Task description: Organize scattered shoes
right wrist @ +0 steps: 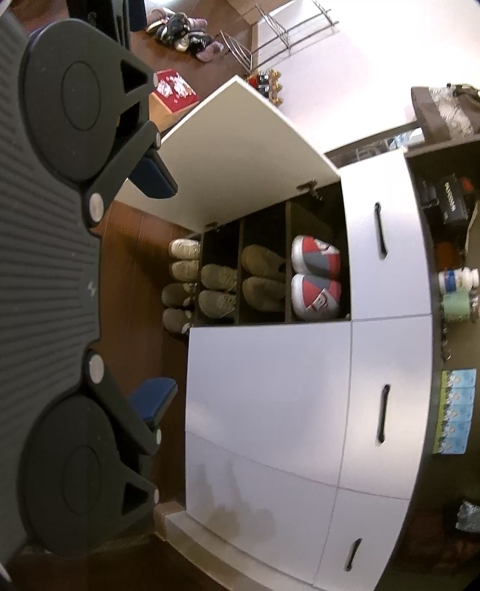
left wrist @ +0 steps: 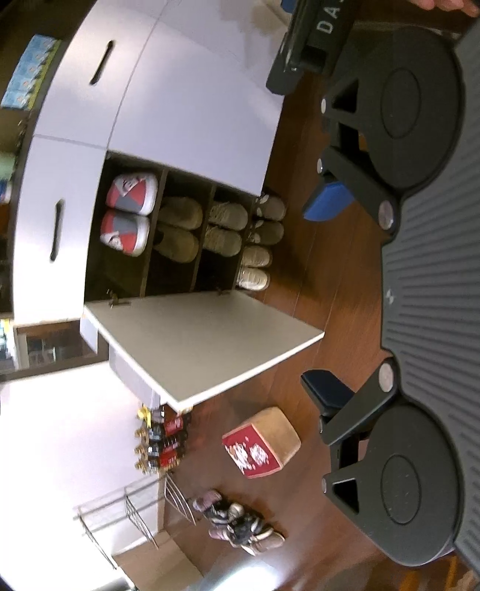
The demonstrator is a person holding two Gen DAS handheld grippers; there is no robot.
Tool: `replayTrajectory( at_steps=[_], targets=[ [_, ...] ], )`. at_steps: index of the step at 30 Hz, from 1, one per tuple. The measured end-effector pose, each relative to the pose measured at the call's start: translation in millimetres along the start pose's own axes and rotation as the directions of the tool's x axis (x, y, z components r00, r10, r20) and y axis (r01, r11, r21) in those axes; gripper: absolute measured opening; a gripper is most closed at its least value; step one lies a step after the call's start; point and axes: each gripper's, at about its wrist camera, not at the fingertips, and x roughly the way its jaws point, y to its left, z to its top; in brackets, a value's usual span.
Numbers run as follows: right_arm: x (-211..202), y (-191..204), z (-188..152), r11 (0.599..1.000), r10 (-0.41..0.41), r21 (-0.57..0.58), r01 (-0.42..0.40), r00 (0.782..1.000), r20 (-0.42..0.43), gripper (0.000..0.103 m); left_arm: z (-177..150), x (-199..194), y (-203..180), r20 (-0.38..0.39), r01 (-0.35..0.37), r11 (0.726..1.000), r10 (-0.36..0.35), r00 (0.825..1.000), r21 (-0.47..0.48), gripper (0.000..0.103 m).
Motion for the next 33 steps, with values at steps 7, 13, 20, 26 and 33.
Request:
replayTrajectory(
  at_steps=[7, 13, 20, 26, 33],
  targets=[
    [45, -12, 6, 0.997, -0.072, 0.015, 0.072, 0.997, -0.013, 0.102, 11, 55, -15, -0.038, 0.041, 0.998, -0.039, 0.999, 0.056, 0.09],
    [98, -24, 12, 0.993, -0.105, 0.051, 0.105, 0.994, -0.002, 0.102, 20, 111, -28, -0.02, 0.039, 0.992, -0.037, 0.999, 0.118, 0.09],
    [160, -33, 13, 0.988, -0.137, 0.065, 0.137, 0.991, -0.001, 0.102, 29, 175, -42, -0.005, 0.056, 0.983, -0.057, 0.998, 0.174, 0.09],
    [203, -34, 19, 0.987, -0.149, 0.064, 0.148, 0.989, 0.012, 0.102, 36, 219, -52, 0.011, 0.073, 0.976, -0.077, 0.997, 0.206, 0.09],
    [234, -33, 23, 0.987, -0.15, 0.06, 0.148, 0.988, 0.024, 0.102, 36, 257, -61, 0.025, 0.077, 0.967, -0.085, 0.996, 0.241, 0.09]
  ],
)
